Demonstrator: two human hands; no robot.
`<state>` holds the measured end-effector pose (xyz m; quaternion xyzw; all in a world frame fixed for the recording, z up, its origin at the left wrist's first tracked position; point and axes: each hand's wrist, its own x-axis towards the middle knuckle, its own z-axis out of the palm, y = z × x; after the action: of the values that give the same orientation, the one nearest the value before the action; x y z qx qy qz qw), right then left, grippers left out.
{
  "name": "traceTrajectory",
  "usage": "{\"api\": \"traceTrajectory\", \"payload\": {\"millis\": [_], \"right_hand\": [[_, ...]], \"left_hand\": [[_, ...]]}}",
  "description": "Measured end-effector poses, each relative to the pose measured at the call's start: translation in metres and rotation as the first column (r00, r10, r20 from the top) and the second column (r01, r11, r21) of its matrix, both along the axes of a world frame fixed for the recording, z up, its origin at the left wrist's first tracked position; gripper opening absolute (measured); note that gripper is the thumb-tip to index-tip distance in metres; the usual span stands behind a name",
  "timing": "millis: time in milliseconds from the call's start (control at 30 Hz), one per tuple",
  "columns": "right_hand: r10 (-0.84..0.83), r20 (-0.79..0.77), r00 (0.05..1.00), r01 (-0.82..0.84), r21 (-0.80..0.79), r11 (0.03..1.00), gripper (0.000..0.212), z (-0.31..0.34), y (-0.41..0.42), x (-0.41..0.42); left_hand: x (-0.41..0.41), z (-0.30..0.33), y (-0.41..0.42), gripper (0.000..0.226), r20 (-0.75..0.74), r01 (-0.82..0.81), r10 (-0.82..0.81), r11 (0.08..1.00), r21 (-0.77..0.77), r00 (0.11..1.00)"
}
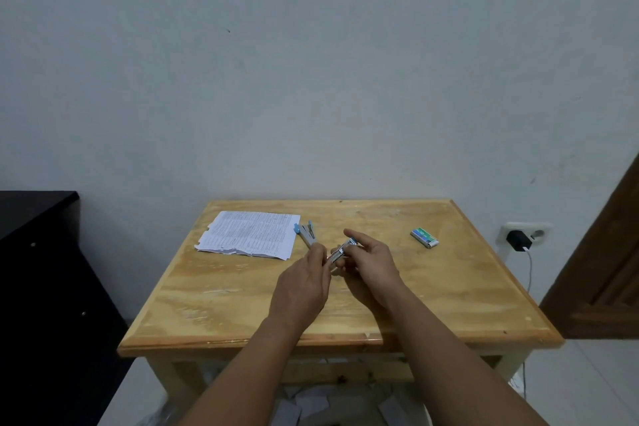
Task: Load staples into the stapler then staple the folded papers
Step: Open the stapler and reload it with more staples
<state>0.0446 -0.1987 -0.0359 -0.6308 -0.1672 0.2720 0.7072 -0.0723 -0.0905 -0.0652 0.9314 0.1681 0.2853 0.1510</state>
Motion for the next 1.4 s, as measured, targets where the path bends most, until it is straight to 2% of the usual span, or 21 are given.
{"api": "traceTrajectory", "payload": {"millis": [167, 300, 467, 633, 733, 1333, 1400], "right_hand": [[0.004, 0.060, 0.998, -0.001, -0.045, 0.999, 0.048, 0.004, -0.004, -0.002], [-0.007, 0.069, 0.998, 0.011, -0.057, 0.998, 0.050, -0.001, -0.002, 0.001], [-0.015, 0.013, 1.000, 0.015, -0.032, 0.999, 0.052, -0.004, 0.000, 0.004], [-0.064, -0.056, 0.996, 0.067, 0.039, 0.997, 0.054, -0.005, 0.003, 0.004], [-0.079, -0.067, 0.995, 0.082, 0.040, 0.996, 0.048, -0.006, 0.004, 0.007], [-0.099, -0.024, 0.995, 0.098, -0.045, 0.994, 0.047, -0.002, 0.001, 0.009], [-0.097, 0.026, 0.995, 0.099, -0.064, 0.993, 0.047, 0.005, -0.002, 0.004]], "left_hand": [[-0.001, 0.004, -0.002, 0.025, -0.006, 0.000, 0.000, 1.000, -0.009, 1.000], [-0.002, 0.004, -0.002, 0.016, -0.048, -0.005, 0.008, 0.998, 0.056, 0.999], [-0.003, 0.000, 0.000, 0.012, -0.037, -0.004, 0.006, 0.999, 0.049, 0.999], [-0.002, 0.001, 0.001, 0.019, -0.057, -0.043, 0.048, 0.996, 0.084, 0.997], [-0.002, 0.001, 0.002, 0.017, -0.054, -0.057, 0.063, 0.994, 0.094, 0.997], [0.001, -0.002, 0.004, 0.021, 0.031, -0.018, 0.014, 0.989, 0.149, 0.999], [-0.003, 0.002, 0.002, 0.022, 0.053, -0.017, 0.009, 0.989, 0.149, 0.999]]}}
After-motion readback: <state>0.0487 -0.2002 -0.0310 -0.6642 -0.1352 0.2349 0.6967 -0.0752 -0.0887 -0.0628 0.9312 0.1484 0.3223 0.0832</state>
